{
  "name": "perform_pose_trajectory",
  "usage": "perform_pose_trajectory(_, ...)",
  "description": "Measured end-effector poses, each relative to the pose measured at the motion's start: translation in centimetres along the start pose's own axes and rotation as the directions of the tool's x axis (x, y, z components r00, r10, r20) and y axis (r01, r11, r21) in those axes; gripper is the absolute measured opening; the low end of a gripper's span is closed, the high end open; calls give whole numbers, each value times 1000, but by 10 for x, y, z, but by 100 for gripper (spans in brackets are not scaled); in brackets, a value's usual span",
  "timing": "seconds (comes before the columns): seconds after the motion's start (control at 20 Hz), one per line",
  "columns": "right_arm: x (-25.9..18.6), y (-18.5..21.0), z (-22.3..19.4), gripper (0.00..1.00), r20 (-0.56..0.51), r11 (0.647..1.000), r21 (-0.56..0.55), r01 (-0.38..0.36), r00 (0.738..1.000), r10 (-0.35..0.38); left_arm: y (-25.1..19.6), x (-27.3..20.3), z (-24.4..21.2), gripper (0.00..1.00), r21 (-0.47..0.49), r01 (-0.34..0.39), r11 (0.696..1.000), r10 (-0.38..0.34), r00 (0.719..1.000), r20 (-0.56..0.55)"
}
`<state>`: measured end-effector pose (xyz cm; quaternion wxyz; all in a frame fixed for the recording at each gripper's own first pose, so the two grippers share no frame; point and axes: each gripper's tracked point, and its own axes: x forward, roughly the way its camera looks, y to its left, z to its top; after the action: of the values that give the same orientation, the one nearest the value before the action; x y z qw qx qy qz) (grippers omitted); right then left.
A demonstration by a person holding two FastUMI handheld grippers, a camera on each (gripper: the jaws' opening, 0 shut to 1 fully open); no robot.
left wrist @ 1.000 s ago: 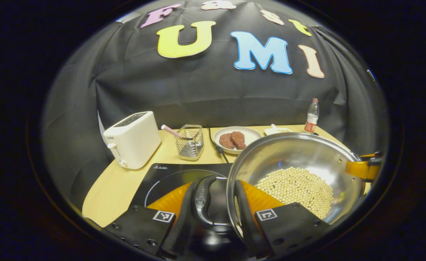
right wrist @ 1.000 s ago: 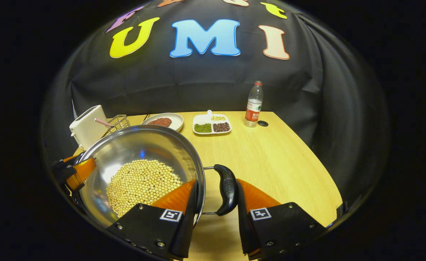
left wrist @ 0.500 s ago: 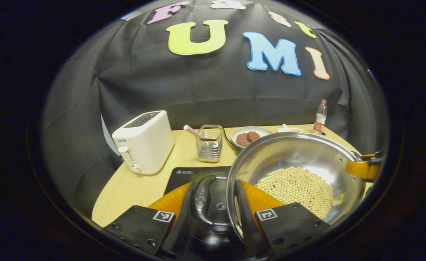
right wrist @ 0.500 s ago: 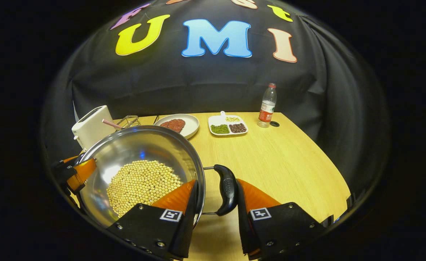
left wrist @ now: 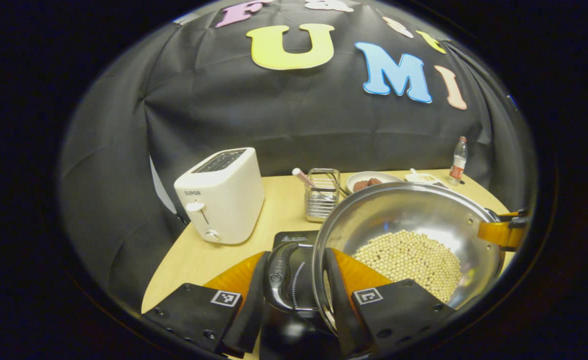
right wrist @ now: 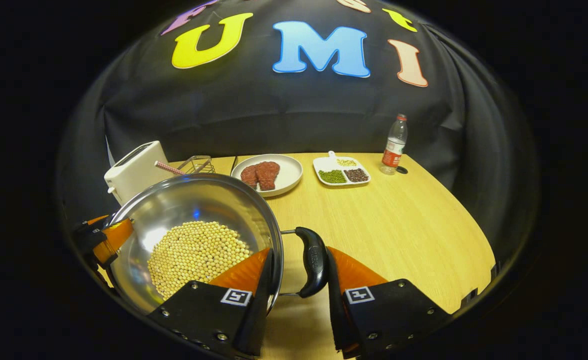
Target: First push the handle of the pot to place it horizontally, then grasp the pot with both hands and set it on the induction cooktop.
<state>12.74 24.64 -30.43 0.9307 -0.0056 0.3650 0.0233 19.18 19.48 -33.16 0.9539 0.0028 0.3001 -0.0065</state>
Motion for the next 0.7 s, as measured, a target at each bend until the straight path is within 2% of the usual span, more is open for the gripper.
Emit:
perform_pose_trajectory(0.2, 7, 19, -1, 53, 7, 1000, -3, -13, 1000, 13, 19, 8, -6, 68, -5, -17, 1000, 17, 1000, -5)
perform_pose_trajectory(0.25, 10, 23, -3, 54, 1, 1000, -6, -19, 1000, 19, 22, 9, -8, 72, -9, -23, 1000, 23, 1000, -6)
perform_pose_trajectory(0.4, 12, 32, -1, 53, 6, 999, -10, -32, 999, 32, 30, 12, -13, 64, -6, -38, 999, 38, 999, -14)
perform_pose_trajectory(0.45, 13, 34, -1, 53, 11, 999, -12, -35, 999, 35, 32, 11, -12, 68, -3, -40, 999, 40, 999, -10)
perform_pose_trajectory(0.5, 14, 35, -1, 53, 12, 999, -13, -40, 999, 40, 33, 12, -12, 64, -2, -42, 999, 42, 999, -9)
perform_pose_trajectory(0.55, 14, 36, 0, 54, 17, 999, -10, -47, 999, 47, 34, 11, -13, 72, -8, -45, 999, 45, 999, -3)
perform_pose_trajectory(0.6, 13, 38, 0, 53, 19, 998, -4, -69, 997, 69, 37, 10, -15, 66, -16, -57, 998, 57, 998, -5)
perform_pose_trajectory(0.65, 12, 40, 2, 56, 27, 996, 0, -86, 996, 86, 39, 7, -13, 72, -13, -80, 997, 80, 997, 6)
perform_pose_trajectory(0.7, 4, 37, 8, 65, 48, 996, -4, -95, 994, 95, 39, 3, -5, 81, -2, -95, 996, 95, 995, 32)
